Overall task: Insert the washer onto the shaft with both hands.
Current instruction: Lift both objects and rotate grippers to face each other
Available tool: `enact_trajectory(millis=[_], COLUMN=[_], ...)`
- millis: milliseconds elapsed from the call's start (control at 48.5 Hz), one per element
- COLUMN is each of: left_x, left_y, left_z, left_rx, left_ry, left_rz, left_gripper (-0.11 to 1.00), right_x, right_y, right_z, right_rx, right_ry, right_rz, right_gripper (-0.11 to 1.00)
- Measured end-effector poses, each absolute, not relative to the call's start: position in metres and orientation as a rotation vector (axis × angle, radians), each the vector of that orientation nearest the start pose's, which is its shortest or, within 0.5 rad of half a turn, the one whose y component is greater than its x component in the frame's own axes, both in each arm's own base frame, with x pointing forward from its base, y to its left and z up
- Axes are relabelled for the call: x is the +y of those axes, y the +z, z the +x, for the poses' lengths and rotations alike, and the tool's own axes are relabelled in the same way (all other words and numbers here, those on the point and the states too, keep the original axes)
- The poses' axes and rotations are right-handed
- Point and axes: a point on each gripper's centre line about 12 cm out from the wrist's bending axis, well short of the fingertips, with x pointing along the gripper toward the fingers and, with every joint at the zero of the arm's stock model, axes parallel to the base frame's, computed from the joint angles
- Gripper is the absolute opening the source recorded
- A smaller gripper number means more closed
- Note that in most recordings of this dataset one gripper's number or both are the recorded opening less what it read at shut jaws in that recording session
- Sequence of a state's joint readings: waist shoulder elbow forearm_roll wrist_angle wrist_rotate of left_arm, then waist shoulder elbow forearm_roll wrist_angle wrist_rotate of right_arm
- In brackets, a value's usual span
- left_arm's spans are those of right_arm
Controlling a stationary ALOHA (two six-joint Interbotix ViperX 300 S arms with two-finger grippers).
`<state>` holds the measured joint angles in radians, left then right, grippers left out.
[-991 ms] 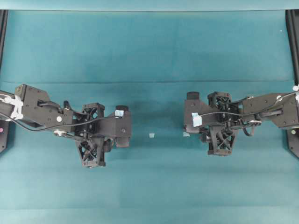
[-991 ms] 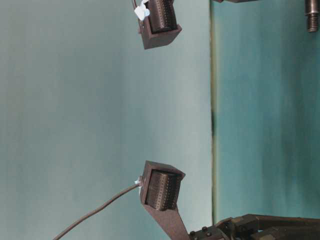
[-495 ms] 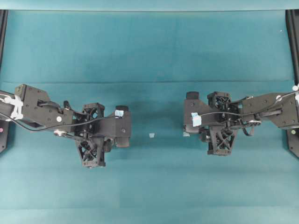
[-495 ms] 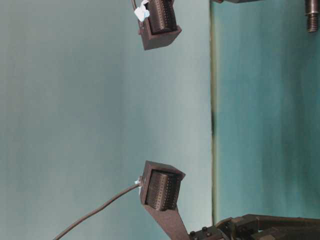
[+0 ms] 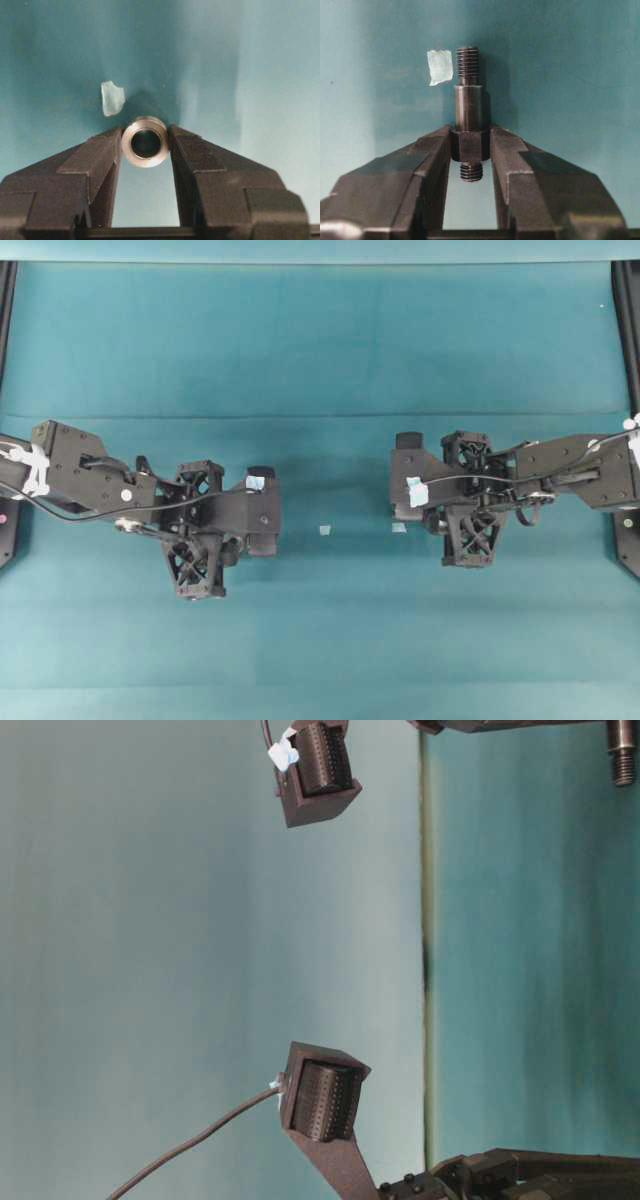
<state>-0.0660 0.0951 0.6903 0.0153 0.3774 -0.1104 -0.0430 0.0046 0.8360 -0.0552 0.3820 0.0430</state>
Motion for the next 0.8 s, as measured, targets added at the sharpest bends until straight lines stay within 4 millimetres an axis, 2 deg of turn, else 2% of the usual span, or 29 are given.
enact_trajectory(millis=[392,619,805], left_x=[-0.022,-0.023,-0.023], left_y=[0.101,0.123,0.130], left_z=[0.346,0.346,0.343], left_rx=[1.159,1.081,0.975], left_ry=[0.002,-0.009,-0.015], left_rz=[-0.044,-0.041,-0.048], left_gripper=[0.36,0.36,0.36], right_x=[-0.016,-0.019,-0.018], right_y=[0.095,0.117,0.131], right_z=[0.301,0.301,0.299], right_rx=[1.221,1.146,1.078], right_ry=[-0.052,-0.061,-0.059], right_rz=[0.005,0.008,0.005], right_gripper=[0.00,0.00,0.00])
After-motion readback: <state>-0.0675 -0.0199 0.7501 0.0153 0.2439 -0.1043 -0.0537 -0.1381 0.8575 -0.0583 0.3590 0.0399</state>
